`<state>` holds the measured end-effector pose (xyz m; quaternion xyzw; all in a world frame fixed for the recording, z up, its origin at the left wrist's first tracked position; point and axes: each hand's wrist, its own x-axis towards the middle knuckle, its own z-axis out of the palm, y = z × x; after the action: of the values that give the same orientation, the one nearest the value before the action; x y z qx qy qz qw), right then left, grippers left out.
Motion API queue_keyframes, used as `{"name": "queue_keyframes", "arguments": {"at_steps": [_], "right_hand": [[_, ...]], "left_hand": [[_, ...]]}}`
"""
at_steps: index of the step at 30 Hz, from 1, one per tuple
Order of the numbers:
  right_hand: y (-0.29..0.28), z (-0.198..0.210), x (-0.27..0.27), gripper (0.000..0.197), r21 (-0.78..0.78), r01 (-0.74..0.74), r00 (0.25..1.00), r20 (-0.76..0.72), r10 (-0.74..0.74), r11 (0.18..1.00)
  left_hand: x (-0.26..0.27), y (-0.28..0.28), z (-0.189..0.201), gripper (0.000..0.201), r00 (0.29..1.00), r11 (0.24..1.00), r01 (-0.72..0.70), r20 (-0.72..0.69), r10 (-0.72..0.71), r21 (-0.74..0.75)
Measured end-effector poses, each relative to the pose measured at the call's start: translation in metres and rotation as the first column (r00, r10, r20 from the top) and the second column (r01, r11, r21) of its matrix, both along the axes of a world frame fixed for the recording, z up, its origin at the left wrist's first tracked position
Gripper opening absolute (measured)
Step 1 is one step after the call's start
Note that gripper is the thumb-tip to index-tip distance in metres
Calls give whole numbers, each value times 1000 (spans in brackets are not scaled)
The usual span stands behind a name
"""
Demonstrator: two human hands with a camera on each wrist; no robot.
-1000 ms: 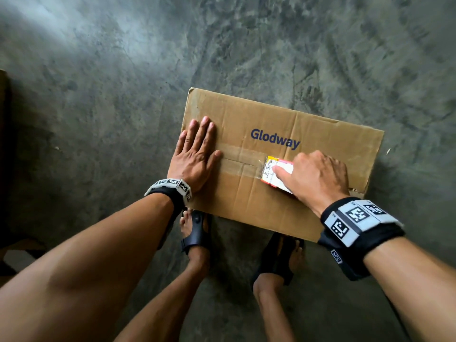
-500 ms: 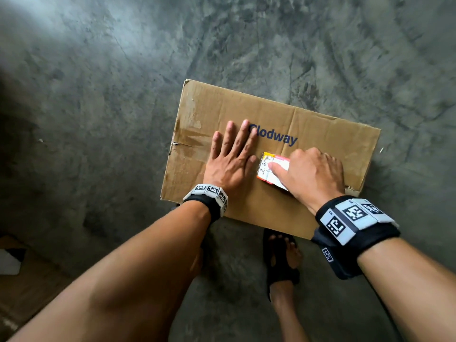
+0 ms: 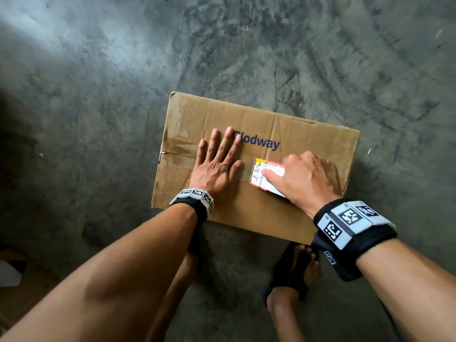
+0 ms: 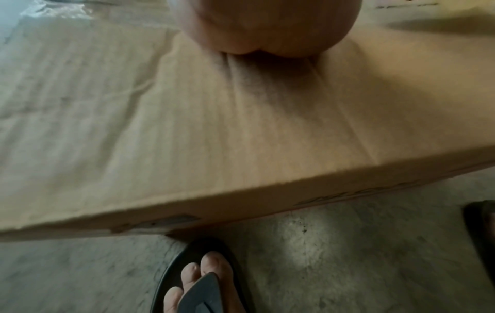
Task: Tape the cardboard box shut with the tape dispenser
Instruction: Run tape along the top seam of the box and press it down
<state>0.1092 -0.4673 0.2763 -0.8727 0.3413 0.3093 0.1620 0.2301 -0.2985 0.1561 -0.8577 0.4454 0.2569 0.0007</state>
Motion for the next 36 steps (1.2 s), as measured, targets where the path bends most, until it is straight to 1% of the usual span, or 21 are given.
{"name": "queue_keyframes", "arguments": {"at_steps": [4, 8, 13, 16, 23, 27, 28, 30, 32, 36], "right_hand": [[-33, 9, -36, 64, -1, 49, 997, -63, -49, 999], [-53, 15, -58, 62, -23, 39, 994, -97, -41, 999], [-49, 6, -52, 59, -32, 17, 995, -93, -20, 999], [-44, 1, -51, 57, -45, -8, 996, -92, 4, 999], [-43, 0, -48, 54, -38, -29, 995, -98, 26, 999], [-44, 2, -49, 55, -45, -15, 995, -95, 11, 999], [-44, 2, -49, 55, -47, -8, 996, -92, 4, 999], [-44, 2, -50, 55, -51, -1, 996, -85, -3, 999], [-45, 0, -51, 54, -50, 8, 997, -79, -12, 999], [-49, 0, -52, 53, -32, 45, 998, -52, -46, 998]], "left_hand": [[0, 0, 2, 61, 1000, 1000, -4, -14, 4, 12], [-2, -3, 3, 61, 1000, 1000, -9, -11, 10, 18], [-4, -4, 0, 62, 1000, 999, -20, -10, 20, 28], [-5, -5, -1, 62, 999, 999, -25, 20, 24, 35], [-20, -15, 2, 66, 997, 997, -72, 17, 72, 30], [-54, -49, 4, 68, 997, 997, 71, -28, -71, -33], [-64, -58, 3, 67, 996, 996, 81, -44, -83, -45], [-80, -71, 2, 66, 996, 998, 48, -68, -51, -44], [-87, -76, -1, 65, 999, 1000, 17, -45, -18, -24], [-84, -75, -2, 65, 999, 1000, 10, -52, -10, -6]]}}
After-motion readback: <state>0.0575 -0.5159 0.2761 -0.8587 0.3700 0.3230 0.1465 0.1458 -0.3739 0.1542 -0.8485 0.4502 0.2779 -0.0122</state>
